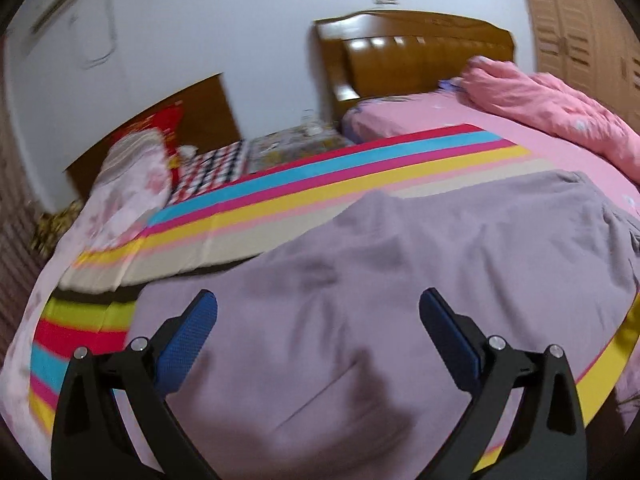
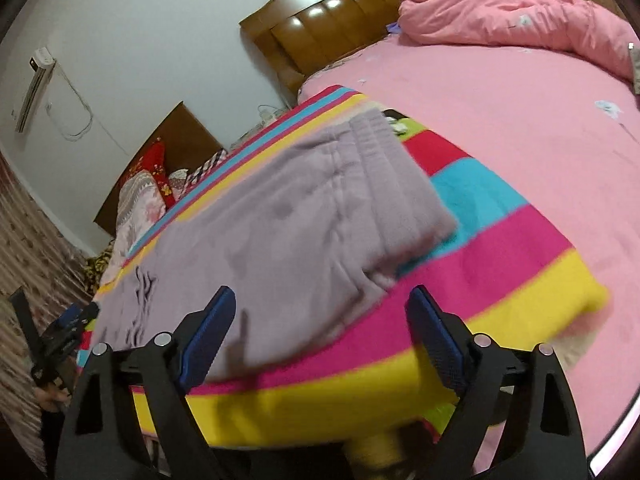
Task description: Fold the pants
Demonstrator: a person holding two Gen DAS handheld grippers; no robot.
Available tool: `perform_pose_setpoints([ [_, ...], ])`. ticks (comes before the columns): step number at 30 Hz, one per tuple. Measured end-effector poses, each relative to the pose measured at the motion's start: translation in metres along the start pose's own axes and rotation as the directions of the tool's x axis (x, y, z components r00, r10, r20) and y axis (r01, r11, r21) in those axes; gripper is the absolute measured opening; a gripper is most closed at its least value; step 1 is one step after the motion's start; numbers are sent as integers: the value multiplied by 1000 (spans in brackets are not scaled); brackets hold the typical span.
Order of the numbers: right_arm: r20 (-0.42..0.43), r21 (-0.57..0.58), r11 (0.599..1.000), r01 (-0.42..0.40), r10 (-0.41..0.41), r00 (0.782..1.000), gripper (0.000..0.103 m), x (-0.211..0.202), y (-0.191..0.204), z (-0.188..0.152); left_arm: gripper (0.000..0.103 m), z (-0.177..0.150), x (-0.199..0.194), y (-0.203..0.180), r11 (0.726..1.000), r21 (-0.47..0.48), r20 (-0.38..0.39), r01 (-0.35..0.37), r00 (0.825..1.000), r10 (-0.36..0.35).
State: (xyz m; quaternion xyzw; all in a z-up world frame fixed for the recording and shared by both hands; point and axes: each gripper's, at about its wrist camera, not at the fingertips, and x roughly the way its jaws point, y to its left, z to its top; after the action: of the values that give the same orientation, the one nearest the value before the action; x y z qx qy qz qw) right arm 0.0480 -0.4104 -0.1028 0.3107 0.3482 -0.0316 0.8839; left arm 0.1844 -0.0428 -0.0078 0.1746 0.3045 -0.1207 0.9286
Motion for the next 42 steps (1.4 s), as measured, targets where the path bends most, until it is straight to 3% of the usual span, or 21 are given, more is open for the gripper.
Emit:
perform_pose_setpoints([
  [3,-69,-17,998,63,-64,996,86,13,7,7,101,8,27,-6,999,18,-40,44,998,-43],
  [7,-121,-38,994,104,-108,987,84,14,14,5,102,-14,81,2,995,-57,-205,87,974,-97],
  [8,-124,-38,994,101,-105,987,83,14,14,4,102,-15,80,15,983,-136,-191,123,970,-148],
  [10,-120,-23,997,74,-76,990,83,14,14,7,102,-17,84,22,976,-178,-202,129,965,-164],
  [13,-95,50,998,30,-26,995,83,17,3,15,102,-17,84,17,984,-145,-210,107,968,-136],
  [17,-42,183,983,0,7,999,72,11,-13,16,102,-16,83,14,979,-163,-210,121,965,-154],
  [21,-90,106,994,41,-32,995,68,14,-1,15,102,-17,82,14,979,-165,-210,120,966,-154],
  [25,-67,184,983,25,-13,998,50,8,-20,18,102,-19,84,20,979,-167,-209,121,965,-155],
  [27,-55,204,979,11,0,998,49,9,-23,19,102,-18,84,18,979,-165,-210,120,966,-153],
  [30,-78,144,989,37,-26,997,50,14,-9,18,102,-19,84,19,979,-167,-210,121,965,-155],
  [32,-71,136,990,34,-25,997,41,13,-11,16,102,-19,84,19,979,-165,-210,119,966,-153],
  [35,2,209,976,-65,66,998,35,10,-25,10,102,-19,84,18,979,-165,-210,119,966,-153],
  [38,84,256,959,-124,106,991,31,1,-19,11,102,-19,82,21,977,-174,-201,127,966,-161],
  [40,165,182,977,-112,82,983,29,-15,12,22,94,-19,68,38,966,-216,-160,145,970,-181],
  [42,244,30,997,-72,62,968,29,-31,65,36,95,-20,33,67,944,-286,-44,161,983,-181],
])
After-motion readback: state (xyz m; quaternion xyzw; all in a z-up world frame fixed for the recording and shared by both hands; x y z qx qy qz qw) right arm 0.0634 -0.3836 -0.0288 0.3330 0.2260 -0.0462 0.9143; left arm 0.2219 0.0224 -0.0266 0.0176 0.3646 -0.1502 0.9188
